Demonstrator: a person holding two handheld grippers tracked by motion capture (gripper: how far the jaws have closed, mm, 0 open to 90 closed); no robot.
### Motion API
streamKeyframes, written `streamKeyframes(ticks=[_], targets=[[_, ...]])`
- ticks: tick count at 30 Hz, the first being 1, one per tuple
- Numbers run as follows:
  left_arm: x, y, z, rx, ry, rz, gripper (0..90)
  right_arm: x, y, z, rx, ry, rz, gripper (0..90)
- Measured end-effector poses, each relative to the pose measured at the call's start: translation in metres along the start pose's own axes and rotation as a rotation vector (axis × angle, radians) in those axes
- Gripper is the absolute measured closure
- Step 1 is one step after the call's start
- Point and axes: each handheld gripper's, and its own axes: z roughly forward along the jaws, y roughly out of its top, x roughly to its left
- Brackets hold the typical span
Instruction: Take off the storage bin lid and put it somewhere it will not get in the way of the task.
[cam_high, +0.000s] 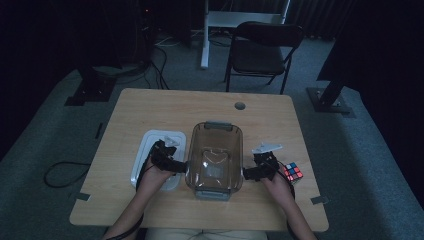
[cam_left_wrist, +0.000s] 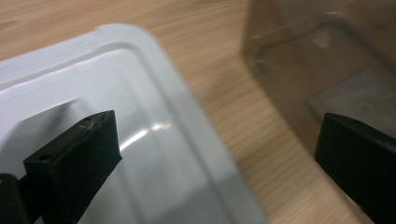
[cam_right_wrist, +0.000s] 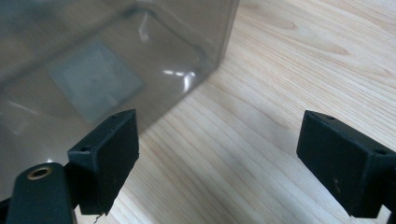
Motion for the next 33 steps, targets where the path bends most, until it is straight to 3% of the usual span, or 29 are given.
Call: streamKeyframes(ticks=[3, 5, 6, 10, 14, 15, 17, 18, 19, 20, 24, 25, 27, 33], targets=[[0.007, 0.001, -0.016, -0.023, 0.024, -0.035, 4.9, 0.001, -0.004, 0.000, 0.012, -0.008, -0.006, 12.7], [0.010, 0.000, -0.021, -0.032, 0.039, -0.036, 5.4, 0.001, -0.005, 0.000, 0.010, -0.014, -0.006, 12.7], [0.019, -0.002, -0.033, -0.054, 0.050, -0.065, 5.4, 0.001, -0.007, -0.001, 0.003, -0.019, -0.003, 12.7], [0.036, -0.013, -0.046, -0.086, 0.076, -0.128, 15.1, -0.003, -0.012, -0.004, -0.028, -0.028, 0.008, 12.9], [0.047, -0.027, -0.045, -0.079, 0.082, -0.185, 16.8, -0.003, -0.014, -0.005, -0.041, -0.042, 0.019, 12.9], [0.048, -0.031, -0.043, -0.082, 0.079, -0.197, 22.0, -0.003, -0.014, -0.006, -0.043, -0.045, 0.017, 13.0], [0.049, -0.035, -0.042, -0.086, 0.077, -0.211, 24.2, -0.003, -0.014, -0.006, -0.045, -0.049, 0.015, 13.0], [0.051, -0.042, -0.038, -0.085, 0.064, -0.237, 24.2, -0.003, -0.014, -0.006, -0.049, -0.053, 0.015, 13.1], [0.052, -0.045, -0.035, -0.081, 0.055, -0.247, 29.2, -0.003, -0.013, -0.007, -0.054, -0.054, 0.019, 13.1], [0.052, -0.047, -0.032, -0.072, 0.046, -0.244, 35.3, -0.004, -0.013, -0.007, -0.056, -0.057, 0.021, 13.2], [0.052, -0.053, -0.021, -0.045, 0.046, -0.252, 44.3, -0.003, -0.012, -0.007, -0.059, -0.062, 0.021, 13.2], [0.052, -0.053, -0.020, -0.040, 0.040, -0.262, 53.8, -0.002, -0.012, -0.008, -0.060, -0.063, 0.017, 13.4], [0.049, -0.054, -0.019, -0.049, 0.040, -0.285, 60.1, -0.001, -0.012, -0.009, -0.069, -0.062, 0.011, 13.4], [0.041, -0.054, -0.017, -0.063, 0.003, -0.311, 64.4, -0.004, -0.011, -0.013, -0.074, -0.068, 0.007, 13.4]])
